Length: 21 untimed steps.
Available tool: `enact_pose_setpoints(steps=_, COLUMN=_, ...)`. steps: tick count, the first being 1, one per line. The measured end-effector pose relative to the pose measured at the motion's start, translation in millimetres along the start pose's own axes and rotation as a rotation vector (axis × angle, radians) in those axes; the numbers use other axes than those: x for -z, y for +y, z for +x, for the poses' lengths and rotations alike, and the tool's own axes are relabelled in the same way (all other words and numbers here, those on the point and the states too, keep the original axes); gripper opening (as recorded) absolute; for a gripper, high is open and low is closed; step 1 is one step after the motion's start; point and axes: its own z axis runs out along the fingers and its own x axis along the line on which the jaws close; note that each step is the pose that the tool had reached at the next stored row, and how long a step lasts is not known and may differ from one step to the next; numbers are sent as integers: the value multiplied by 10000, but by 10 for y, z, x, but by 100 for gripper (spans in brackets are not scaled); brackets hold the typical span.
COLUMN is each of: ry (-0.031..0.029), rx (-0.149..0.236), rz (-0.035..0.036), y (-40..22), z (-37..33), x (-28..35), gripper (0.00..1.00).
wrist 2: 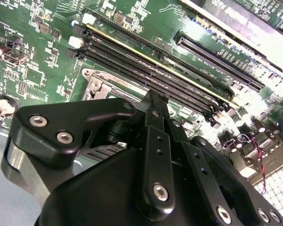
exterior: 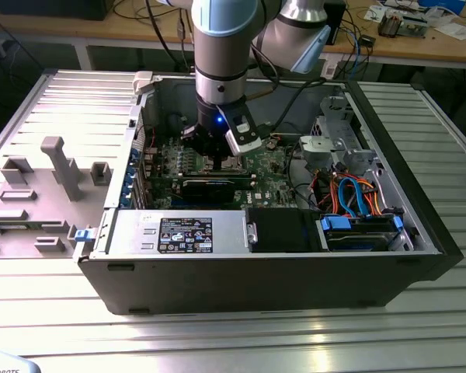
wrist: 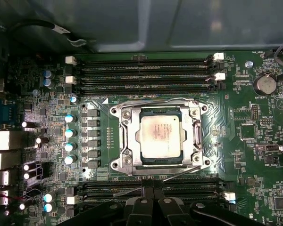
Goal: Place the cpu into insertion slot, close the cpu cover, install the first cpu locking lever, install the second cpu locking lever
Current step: 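Install the second cpu locking lever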
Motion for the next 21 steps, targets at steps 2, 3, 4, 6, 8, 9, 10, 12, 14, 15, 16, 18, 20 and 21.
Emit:
enact_pose_setpoints(steps=2, ry=2, rx=1, rz=0, y=-5, z=2, x=0, gripper=11)
enact_pose_setpoints(steps=3, ry=2, rx=2, rz=0, y=-6, z=4, x=0, gripper=11)
enact_pose_setpoints(steps=4, ry=3, rx=1, rz=0, y=-6, z=10, x=0, gripper=11)
enact_pose_setpoints(steps=6, ry=4, rx=1, rz=-3, y=-8, z=33, x=-2, gripper=11)
enact_pose_setpoints(steps=8, ry=4, rx=2, rz=-16, y=-10, z=58, x=-10, gripper=11)
enact_pose_setpoints(steps=9, ry=5, rx=1, rz=-28, y=-11, z=64, x=-17, gripper=11)
enact_pose_setpoints(steps=10, ry=9, rx=2, rz=-71, y=-16, z=71, x=-23, gripper=11)
enact_pose_setpoints(steps=12, ry=12, rx=6, rz=-233, y=-28, z=79, x=-33, gripper=11)
enact_pose_setpoints(steps=14, ry=14, rx=6, rz=-304, y=-45, z=91, x=-36, gripper=11)
enact_pose_setpoints(steps=15, ry=14, rx=7, rz=-306, y=-49, z=92, x=-36, gripper=11)
enact_pose_setpoints(steps=16, ry=16, rx=12, rz=-305, y=-59, z=100, x=-41, gripper=11)
enact_pose_setpoints(steps=18, ry=16, rx=25, rz=-307, y=-71, z=108, x=-45, gripper=11)
enact_pose_setpoints(steps=20, ry=20, rx=68, rz=-312, y=-81, z=125, x=-50, gripper=11)
enact_pose_setpoints(steps=21, ry=25, rx=107, rz=-320, y=-82, z=140, x=-53, gripper=11)
